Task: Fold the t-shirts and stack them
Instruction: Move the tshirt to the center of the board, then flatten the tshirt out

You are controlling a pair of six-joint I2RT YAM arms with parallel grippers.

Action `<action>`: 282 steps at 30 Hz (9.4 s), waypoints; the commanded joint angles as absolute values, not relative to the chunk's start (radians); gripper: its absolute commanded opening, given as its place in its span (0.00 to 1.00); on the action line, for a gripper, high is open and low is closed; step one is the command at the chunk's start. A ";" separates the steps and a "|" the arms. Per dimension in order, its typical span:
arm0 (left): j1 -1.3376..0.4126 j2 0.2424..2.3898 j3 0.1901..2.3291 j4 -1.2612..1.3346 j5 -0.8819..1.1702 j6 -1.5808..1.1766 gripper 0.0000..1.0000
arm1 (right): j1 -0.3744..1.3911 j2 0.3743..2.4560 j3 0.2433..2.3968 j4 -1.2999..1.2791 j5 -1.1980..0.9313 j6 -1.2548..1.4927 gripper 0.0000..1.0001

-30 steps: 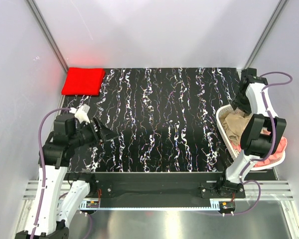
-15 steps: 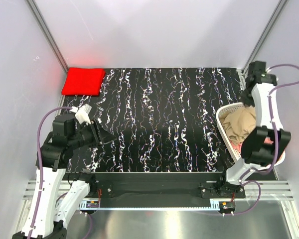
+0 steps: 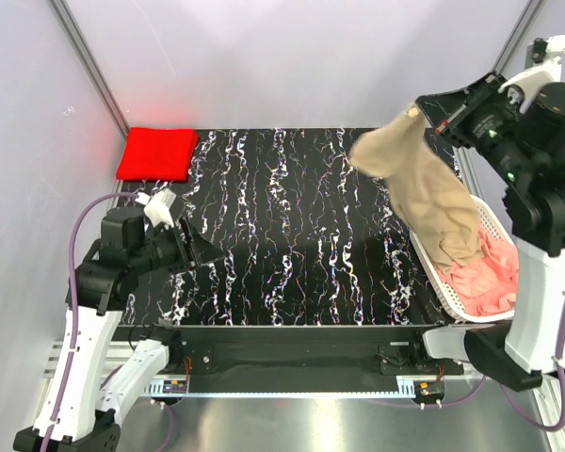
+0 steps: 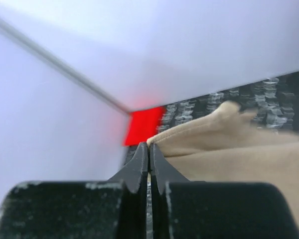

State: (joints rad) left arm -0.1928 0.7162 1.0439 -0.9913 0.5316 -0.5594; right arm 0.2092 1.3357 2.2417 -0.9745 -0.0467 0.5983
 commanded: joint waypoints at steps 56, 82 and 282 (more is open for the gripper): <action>-0.308 0.902 0.916 -0.795 0.517 -0.716 0.82 | 0.467 1.395 1.199 -0.758 -0.345 0.445 0.78; -0.637 1.364 0.701 -0.539 0.367 -0.856 0.66 | 0.574 1.901 1.420 -0.727 -0.328 0.288 0.54; -0.416 1.247 1.045 -0.891 -0.033 -0.608 0.70 | 0.273 1.884 1.396 -0.676 -0.158 0.351 0.00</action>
